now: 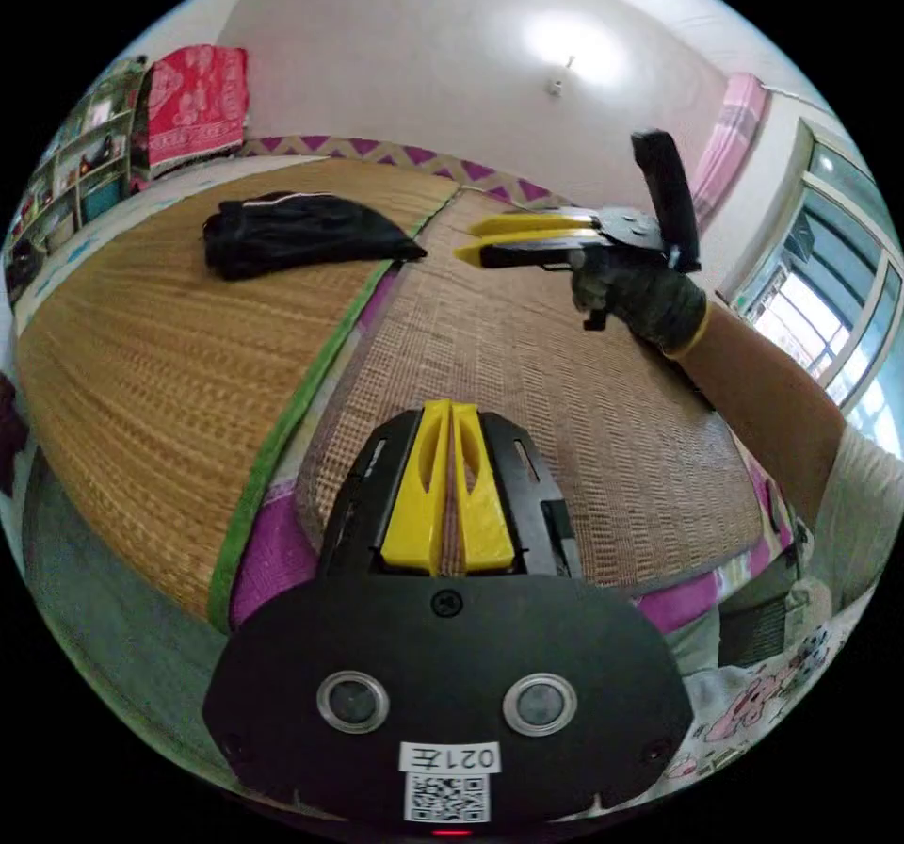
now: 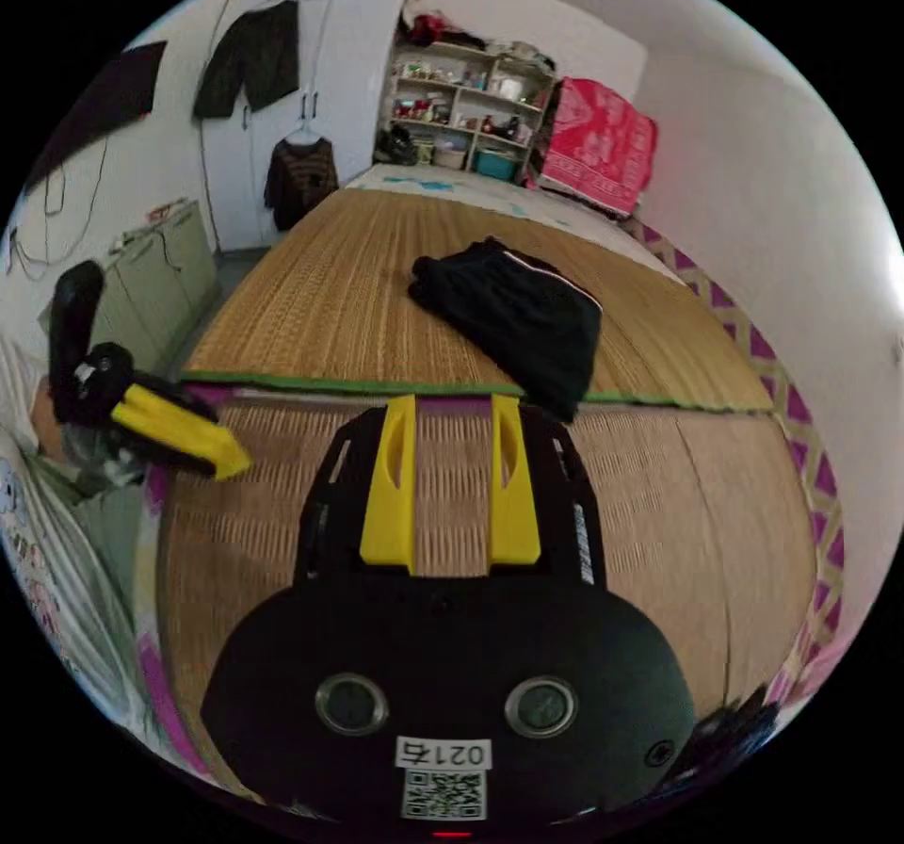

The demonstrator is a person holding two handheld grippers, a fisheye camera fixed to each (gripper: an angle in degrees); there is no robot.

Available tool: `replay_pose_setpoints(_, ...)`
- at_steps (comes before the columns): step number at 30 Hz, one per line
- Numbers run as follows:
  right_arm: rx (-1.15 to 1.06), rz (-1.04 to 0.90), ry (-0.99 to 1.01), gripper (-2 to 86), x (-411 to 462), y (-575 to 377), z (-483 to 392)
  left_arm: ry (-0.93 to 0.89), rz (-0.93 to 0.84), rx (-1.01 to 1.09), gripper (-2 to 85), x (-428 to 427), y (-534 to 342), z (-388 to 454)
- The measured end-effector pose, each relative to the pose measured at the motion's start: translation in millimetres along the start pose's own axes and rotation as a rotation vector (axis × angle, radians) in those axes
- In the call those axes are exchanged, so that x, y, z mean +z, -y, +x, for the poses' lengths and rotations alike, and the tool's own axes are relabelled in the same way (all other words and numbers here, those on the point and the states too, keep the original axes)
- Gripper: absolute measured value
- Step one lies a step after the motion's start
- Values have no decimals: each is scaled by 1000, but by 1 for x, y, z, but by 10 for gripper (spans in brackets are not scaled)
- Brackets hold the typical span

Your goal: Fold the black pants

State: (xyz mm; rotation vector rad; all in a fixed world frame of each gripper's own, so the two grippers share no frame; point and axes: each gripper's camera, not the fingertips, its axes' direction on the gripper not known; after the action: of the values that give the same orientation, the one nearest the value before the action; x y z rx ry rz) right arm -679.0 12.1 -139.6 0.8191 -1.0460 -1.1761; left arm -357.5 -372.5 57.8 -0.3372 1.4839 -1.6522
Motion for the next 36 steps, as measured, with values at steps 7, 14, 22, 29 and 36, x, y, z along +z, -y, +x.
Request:
replay_pose_setpoints(7,-222,-87,-148,146,127,141,-55,-39,42,-123,-9,-4,-15,-37)
replay_pose_setpoints(14,-349,-166,-131,173,201,203,-70,-51,76,-100,-9,-20,-20,-49)
replay_pose_setpoints(22,-322,-246,-133,63,205,231,-87,-53,95,-75,-9,-32,-18,-63)
replay_pose_setpoints(29,-131,-177,-174,58,90,142,-53,-210,66,-136,-6,-32,-8,-103)
replay_pose_setpoints(36,88,-241,-217,59,-52,-60,-111,-522,-94,-243,43,10,42,-112)
